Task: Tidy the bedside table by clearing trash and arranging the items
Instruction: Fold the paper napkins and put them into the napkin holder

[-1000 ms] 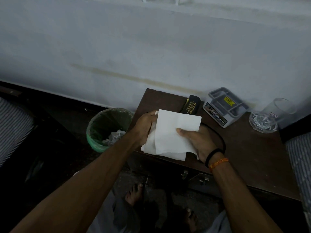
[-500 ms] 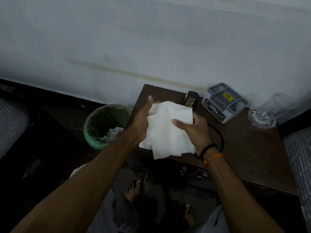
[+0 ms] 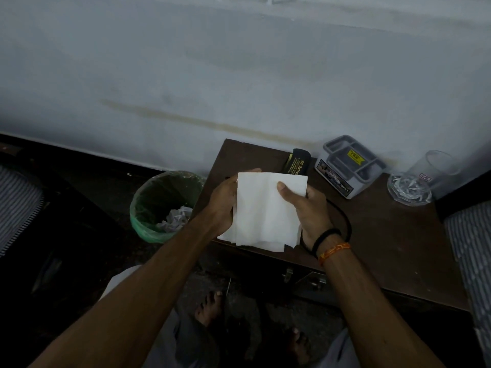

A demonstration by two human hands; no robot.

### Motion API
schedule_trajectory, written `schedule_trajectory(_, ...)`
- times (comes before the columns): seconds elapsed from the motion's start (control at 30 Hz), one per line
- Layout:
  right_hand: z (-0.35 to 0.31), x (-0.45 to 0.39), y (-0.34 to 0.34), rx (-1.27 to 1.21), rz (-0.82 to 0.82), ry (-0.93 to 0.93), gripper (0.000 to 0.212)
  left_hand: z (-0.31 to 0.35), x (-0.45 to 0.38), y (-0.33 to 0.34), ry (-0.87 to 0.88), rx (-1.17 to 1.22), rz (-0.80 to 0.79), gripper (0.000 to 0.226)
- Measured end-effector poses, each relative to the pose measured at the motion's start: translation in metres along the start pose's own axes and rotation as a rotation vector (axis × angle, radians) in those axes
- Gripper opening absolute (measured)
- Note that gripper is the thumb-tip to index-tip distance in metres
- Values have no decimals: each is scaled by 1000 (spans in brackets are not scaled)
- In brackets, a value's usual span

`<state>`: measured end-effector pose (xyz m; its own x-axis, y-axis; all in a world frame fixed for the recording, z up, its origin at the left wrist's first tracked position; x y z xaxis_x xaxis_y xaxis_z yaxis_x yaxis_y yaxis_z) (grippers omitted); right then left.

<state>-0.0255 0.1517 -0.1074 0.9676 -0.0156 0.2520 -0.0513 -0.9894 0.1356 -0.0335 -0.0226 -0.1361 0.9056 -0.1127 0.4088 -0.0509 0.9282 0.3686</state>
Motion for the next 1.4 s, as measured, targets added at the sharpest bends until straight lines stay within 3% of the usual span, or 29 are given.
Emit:
schedule_trajectory(0.13,1,0,-1,26,34,-9,27,-1,4,7,-35,9,-7,40)
schedule_trajectory(0.27,3,-1,-6,46,93,-9,25,9,13,13,6,67,-7,59)
schedule_trajectory(0.4,1,-2,-7,49,133,-31,26,8,24,22,14,-108,-30,34)
schedule_trajectory(0.5,-1,-3,-7,37,159,-47,48,9,21,12,56,-162,86,30)
schedule_trajectory(0.57,-1,-6,-6,-51,109,-23,72,13,20,8,75,-85,106,33)
schedule_trajectory(0.63,-3,-6,-3,-99,16,-8,81,22,20,7,126,-38,91,30)
schedule_trajectory(0.73,-13,2,10,-84,-106,-56,53,36,26,6,224,-91,60,25)
schedule_trajectory(0.87,-13,8,23,6,-128,-165,22,48,39,8,411,-280,48,34)
schedule_trajectory(1.03,0,5,30,229,-146,-270,27,30,47,-6,414,-416,124,35)
schedule_trajectory(1.17,24,5,20,246,-86,-116,32,11,47,-15,316,-537,205,23)
schedule_trajectory(1.4,25,3,21,257,-40,-104,34,14,41,-7,283,-587,182,43)
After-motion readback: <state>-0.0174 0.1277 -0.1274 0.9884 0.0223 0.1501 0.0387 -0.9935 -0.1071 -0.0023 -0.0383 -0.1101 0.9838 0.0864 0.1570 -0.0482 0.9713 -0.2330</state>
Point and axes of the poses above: each hand's wrist, its own x-axis away from the middle knuckle, its own y-axis out of the palm, z = x × y, the point moved 8 cm from there along -x, towards the middle knuckle, and after that the axes turned 1 degree about x, right-handed, at the moved point
